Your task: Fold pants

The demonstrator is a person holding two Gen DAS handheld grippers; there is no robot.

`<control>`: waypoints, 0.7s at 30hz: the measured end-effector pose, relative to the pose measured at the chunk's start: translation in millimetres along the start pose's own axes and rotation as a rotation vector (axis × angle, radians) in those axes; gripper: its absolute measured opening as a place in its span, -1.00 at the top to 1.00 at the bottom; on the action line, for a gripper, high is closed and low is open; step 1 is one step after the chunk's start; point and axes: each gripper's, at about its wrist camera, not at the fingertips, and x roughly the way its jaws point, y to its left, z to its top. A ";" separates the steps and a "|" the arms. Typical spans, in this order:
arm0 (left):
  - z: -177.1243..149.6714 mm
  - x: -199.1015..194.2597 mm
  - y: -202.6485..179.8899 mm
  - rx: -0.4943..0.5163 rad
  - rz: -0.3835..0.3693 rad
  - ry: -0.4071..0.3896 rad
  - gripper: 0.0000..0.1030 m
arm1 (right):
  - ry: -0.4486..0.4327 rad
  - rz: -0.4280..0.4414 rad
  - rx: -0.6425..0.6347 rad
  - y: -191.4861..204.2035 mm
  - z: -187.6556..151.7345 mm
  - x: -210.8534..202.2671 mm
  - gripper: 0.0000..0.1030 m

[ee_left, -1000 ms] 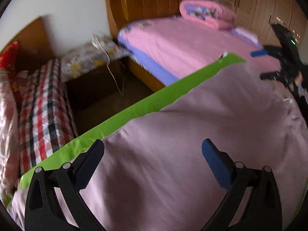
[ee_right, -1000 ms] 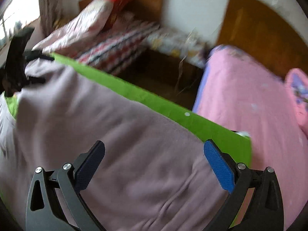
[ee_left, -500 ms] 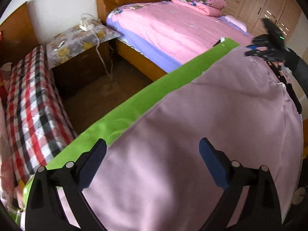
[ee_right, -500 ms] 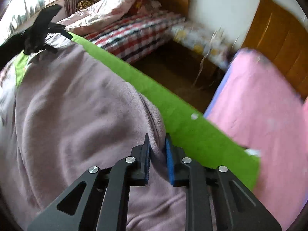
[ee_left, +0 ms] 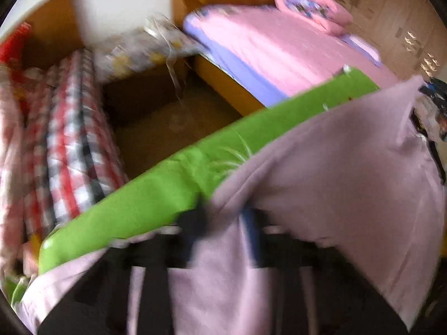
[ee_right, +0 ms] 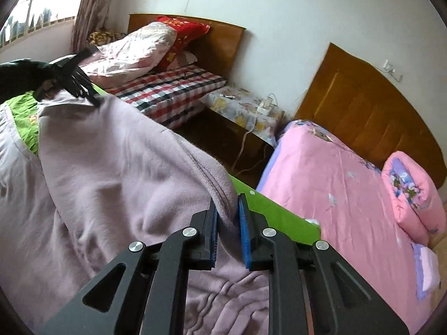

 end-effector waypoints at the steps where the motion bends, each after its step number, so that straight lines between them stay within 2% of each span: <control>1: -1.9 -11.8 -4.6 0.010 0.041 -0.026 0.78 | 0.002 -0.012 0.002 0.9 0.1 -1.9 0.65; 3: -7.2 -50.1 -22.8 0.039 0.145 -0.106 0.81 | -0.003 -0.046 0.011 1.2 2.3 -11.8 0.65; 5: -17.1 -104.5 -50.5 0.090 0.270 -0.216 0.81 | -0.027 -0.064 0.035 2.9 0.5 -31.8 0.65; 7: -38.3 -153.7 -90.0 0.158 0.381 -0.315 0.81 | -0.075 -0.080 0.060 6.4 -5.5 -63.5 0.65; 9: -74.6 -200.8 -136.5 0.215 0.435 -0.403 0.81 | -0.120 -0.092 0.091 12.8 -22.1 -102.7 0.65; 11: -126.2 -232.2 -184.6 0.263 0.454 -0.438 0.81 | -0.141 -0.090 0.114 22.7 -46.2 -133.4 0.65; 13: -170.1 -239.3 -218.1 0.284 0.435 -0.426 0.81 | -0.131 -0.074 0.152 39.7 -78.2 -158.3 0.65; 14: -198.4 -233.8 -235.3 0.276 0.403 -0.398 0.81 | -0.116 -0.064 0.177 47.1 -93.9 -163.2 0.64; 16: -237.6 -210.7 -250.3 0.243 0.328 -0.317 0.75 | -0.027 -0.030 0.235 67.2 -134.8 -156.4 0.63; 17: -257.8 -185.7 -255.0 0.224 0.290 -0.240 0.73 | 0.033 -0.024 0.252 75.9 -154.3 -147.1 0.62; 19: -280.6 -155.5 -253.9 0.174 0.260 -0.153 0.69 | 0.125 0.015 0.296 90.7 -184.2 -132.7 0.56; 21: -292.0 -148.0 -250.9 0.111 0.241 -0.155 0.63 | 0.142 0.014 0.339 98.1 -198.8 -131.2 0.55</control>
